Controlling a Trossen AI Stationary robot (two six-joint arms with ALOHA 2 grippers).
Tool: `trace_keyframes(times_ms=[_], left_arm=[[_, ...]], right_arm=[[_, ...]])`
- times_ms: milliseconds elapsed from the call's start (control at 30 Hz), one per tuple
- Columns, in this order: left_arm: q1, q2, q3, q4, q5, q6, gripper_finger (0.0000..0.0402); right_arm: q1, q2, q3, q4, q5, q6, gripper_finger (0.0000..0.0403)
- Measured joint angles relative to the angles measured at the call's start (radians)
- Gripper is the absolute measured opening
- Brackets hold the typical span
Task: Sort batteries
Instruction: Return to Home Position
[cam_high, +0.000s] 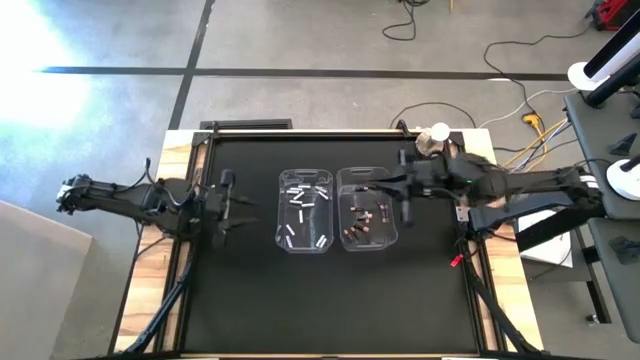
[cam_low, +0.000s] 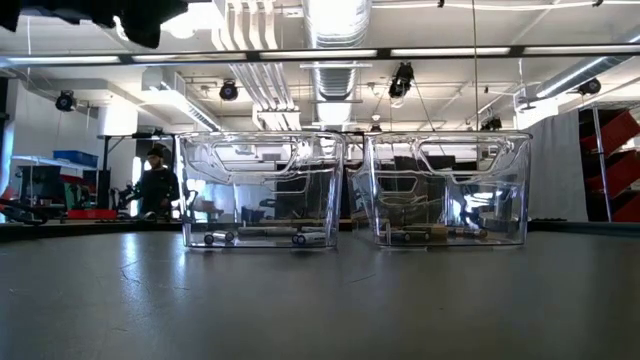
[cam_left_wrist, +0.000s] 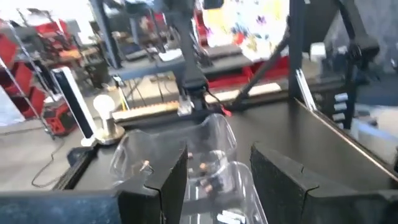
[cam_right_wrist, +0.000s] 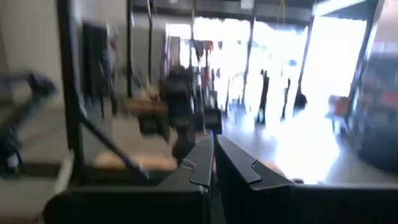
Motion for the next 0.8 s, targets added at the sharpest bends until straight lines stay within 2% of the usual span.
trace_keyframes(times_ms=[100,267,467,667,700,800], left_arm=[[0.024,-0.057,-0.081,0.109,0.000,-0.043,0.0155],[0.051,-0.176,-0.190,0.217,0.063,-0.155,0.0155],[0.052,-0.342,-0.259,0.165,0.069,-0.192,0.0155],[0.052,-0.482,-0.262,-0.036,0.065,-0.260,0.0155],[0.052,-0.501,-0.262,-0.057,0.065,-0.268,0.0155],[0.050,-0.540,-0.276,-0.057,0.065,-0.263,0.0155]], right_arm=[[0.000,-0.119,-0.134,0.117,-0.002,0.010,0.0009],[0.000,-0.330,-0.329,0.133,0.067,0.081,0.0009],[0.000,-0.588,-0.511,0.126,0.086,0.143,0.0012],[0.000,-0.892,-0.675,0.137,0.086,0.190,0.0013],[-0.001,-0.925,-0.706,0.145,0.088,0.198,0.0013],[0.002,-0.915,-0.777,0.176,0.076,0.213,0.0013]])
